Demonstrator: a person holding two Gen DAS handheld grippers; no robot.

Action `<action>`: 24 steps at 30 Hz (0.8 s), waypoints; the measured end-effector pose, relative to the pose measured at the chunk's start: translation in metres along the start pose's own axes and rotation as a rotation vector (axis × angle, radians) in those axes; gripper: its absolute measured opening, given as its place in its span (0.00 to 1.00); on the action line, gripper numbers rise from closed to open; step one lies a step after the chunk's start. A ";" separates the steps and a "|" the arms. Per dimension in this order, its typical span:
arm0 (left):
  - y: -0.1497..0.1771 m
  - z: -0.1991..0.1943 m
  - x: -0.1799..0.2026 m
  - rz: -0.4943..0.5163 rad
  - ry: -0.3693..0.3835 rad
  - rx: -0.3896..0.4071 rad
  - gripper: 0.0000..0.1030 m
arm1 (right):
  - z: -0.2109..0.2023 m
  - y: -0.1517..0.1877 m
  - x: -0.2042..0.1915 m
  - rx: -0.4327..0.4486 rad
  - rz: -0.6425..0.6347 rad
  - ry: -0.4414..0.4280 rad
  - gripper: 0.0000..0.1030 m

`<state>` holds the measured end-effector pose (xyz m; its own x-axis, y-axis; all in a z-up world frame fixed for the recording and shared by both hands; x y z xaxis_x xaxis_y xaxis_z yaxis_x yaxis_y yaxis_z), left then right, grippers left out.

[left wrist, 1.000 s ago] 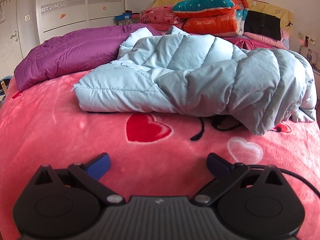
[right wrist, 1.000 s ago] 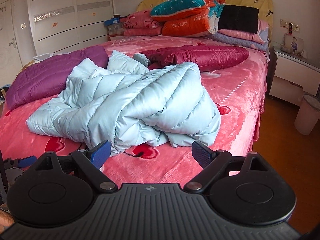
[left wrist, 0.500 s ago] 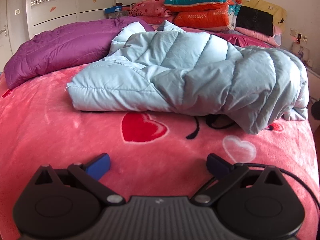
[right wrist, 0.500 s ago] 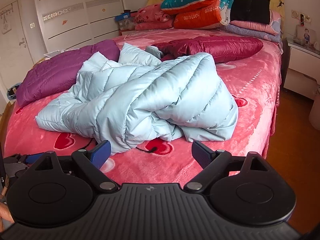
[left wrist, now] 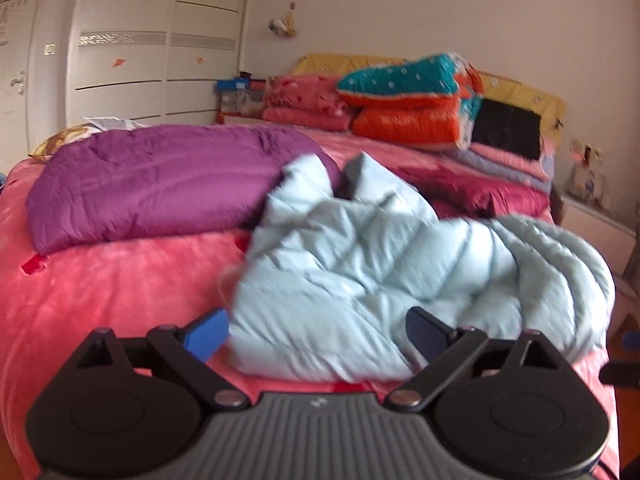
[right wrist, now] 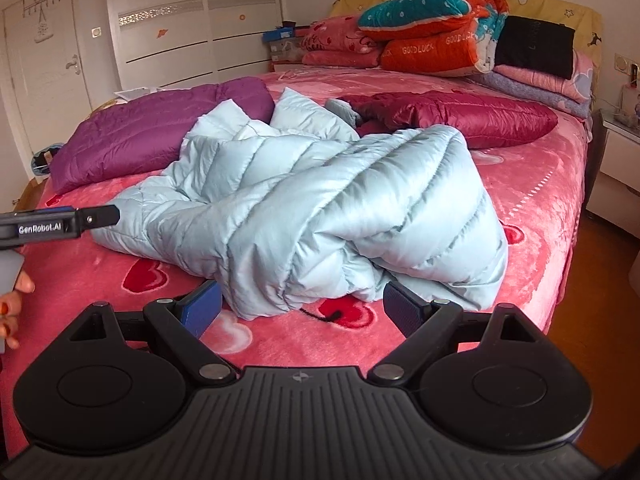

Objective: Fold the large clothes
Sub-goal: 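Grasp the light-blue jacket's hem edge with the right gripper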

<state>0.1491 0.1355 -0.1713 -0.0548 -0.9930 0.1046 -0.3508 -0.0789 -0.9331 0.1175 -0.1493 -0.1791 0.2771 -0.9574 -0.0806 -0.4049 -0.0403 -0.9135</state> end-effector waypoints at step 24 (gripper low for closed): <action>-0.024 0.012 -0.111 -0.225 -0.148 0.057 0.93 | 0.172 0.006 -0.137 0.038 -0.712 -0.049 1.00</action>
<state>0.1748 0.2461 -0.1651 0.1571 -0.9516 0.2642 -0.2851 -0.2998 -0.9104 0.2266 0.0308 -0.2422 0.5021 -0.6884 0.5235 -0.0803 -0.6398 -0.7643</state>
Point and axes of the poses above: each gripper's, at about its wrist camera, not at the fingertips, and z roughly the way its jaws point, x to its right, y to its underside, the point moved 5 cm from there along z, roughly the way its jaws point, and after that the axes turned 6 degrees about x, right-handed, at the moved point
